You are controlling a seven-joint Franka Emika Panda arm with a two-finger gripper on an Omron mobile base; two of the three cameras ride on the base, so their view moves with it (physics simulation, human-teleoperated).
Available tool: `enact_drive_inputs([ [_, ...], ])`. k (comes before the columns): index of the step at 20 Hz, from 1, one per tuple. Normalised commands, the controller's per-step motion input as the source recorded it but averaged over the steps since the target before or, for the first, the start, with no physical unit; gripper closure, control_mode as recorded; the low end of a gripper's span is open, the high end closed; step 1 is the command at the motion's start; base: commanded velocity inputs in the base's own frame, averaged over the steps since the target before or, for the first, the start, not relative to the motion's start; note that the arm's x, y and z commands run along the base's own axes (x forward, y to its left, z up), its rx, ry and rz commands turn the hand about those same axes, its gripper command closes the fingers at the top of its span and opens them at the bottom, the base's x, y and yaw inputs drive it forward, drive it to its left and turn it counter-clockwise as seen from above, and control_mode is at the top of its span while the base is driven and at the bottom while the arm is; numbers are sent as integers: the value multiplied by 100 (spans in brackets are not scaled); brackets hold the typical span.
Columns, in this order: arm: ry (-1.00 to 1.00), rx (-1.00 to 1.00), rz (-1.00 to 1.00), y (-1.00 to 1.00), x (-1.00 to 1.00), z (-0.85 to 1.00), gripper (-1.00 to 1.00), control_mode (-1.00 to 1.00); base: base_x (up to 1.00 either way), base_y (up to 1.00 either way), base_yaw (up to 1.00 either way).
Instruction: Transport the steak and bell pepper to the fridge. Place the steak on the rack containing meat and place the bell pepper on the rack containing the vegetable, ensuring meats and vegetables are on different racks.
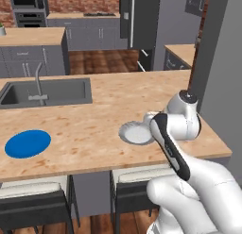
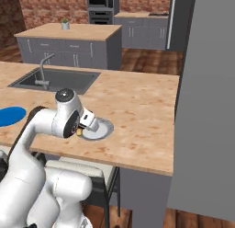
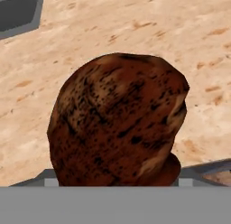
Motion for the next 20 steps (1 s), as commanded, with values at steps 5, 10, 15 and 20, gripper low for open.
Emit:
enact_drive_inputs([
  [5,-30,-18,15,0,-64,71,100,-100,0,0,0],
  [10,-8,-4,11,0,-66,93,100,-100,0,0,0],
  [15,-22,-4,7,0,-96,71,100,-100,0,0,0],
  [20,-11,-3,4,0,-90,75,100,-100,0,0,0],
])
